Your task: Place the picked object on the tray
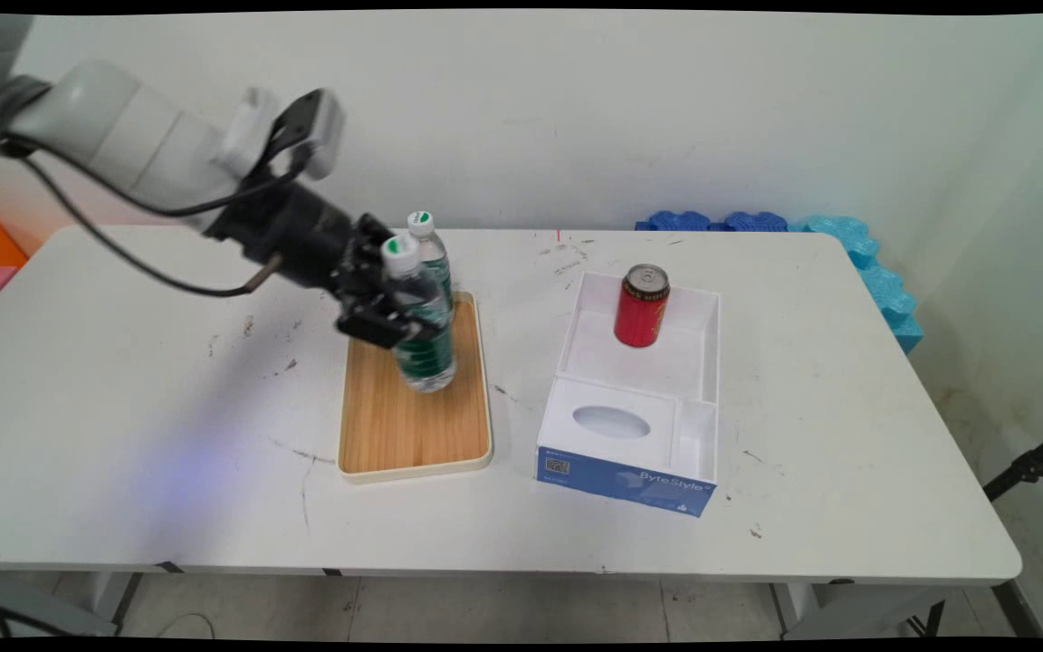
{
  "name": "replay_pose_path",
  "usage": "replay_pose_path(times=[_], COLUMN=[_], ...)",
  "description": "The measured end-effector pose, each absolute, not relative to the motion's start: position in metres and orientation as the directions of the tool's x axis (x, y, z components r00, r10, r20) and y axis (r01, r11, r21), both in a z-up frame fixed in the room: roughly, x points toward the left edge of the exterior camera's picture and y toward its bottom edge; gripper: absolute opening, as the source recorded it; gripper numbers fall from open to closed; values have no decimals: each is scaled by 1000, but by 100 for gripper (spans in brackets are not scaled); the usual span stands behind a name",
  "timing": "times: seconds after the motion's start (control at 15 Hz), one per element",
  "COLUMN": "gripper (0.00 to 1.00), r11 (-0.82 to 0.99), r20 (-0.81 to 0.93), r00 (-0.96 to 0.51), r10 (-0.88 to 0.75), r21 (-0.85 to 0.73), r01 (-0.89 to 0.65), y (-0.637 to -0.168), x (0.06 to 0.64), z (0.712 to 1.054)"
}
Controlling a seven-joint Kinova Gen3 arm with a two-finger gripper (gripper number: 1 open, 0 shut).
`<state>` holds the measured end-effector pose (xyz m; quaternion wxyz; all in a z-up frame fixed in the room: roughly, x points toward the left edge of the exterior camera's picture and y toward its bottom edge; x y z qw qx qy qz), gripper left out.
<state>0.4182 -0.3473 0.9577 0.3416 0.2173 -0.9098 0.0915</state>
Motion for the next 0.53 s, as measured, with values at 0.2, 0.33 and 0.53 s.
replay_pose_path(times=[0.2, 0.33, 0.53], gripper=[0, 0, 0], r11=[888, 886, 883], r20=[650, 646, 642], r00=[-685, -689, -693], r10=[-329, -328, -327], r21=[-32, -43, -53], r01=[-458, -461, -466], y=[-333, -327, -323], x=[446, 460, 475], z=[942, 931, 912])
